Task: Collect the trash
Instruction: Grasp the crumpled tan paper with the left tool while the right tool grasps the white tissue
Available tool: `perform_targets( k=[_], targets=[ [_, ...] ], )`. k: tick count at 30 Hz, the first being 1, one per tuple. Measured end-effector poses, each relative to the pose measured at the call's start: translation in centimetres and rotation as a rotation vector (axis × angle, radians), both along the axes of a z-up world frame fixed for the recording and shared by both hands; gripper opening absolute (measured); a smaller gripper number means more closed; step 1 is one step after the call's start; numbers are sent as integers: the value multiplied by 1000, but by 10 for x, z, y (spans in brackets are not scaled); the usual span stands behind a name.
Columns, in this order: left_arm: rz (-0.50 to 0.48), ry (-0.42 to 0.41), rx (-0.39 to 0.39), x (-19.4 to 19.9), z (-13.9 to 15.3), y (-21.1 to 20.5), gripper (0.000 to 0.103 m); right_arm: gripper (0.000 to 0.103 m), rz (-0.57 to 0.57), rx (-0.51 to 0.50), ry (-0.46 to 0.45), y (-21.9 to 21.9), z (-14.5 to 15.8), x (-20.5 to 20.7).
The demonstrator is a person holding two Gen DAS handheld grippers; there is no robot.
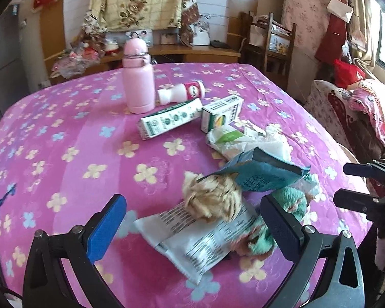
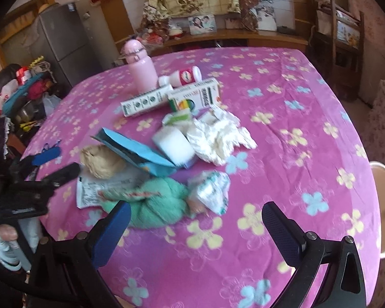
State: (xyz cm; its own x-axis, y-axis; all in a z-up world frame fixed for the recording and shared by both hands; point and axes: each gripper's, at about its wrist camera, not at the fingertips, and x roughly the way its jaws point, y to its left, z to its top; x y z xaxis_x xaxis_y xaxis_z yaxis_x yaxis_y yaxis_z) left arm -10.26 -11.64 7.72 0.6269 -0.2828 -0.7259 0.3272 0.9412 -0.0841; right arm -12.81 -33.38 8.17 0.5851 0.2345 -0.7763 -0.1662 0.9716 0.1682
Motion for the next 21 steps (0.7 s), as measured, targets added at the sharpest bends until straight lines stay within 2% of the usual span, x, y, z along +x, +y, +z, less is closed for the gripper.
perform_targets(
  k=[1,2,3,4,5,9,15,21],
  targets=[
    [-5,5,-3,3,-1,-2,100,103,11,-8,-7,2,2,1],
    [-10,11,-3,7,-3,-5,91,103,21,-22,-17,3,4,3],
    [-16,18,1,10,-5,-9,77,103,27,-39,-26,5,6,5],
    [-22,29,6,13,-7,-12,68,103,33,-51,-33,5,7,7],
    [-33,46,9,16,-10,-14,55,103,41,-60,-38,6,8,9],
    [-57,95,-9,21,-19,-15,33,97,93,-30,-50,10,12,15],
    [-24,68,-52,17,0,10,28,71,215,-44,-33,33,10,21],
    [-2,20,-56,6,17,27,28,71,218,43,51,31,-13,6]
  ],
)
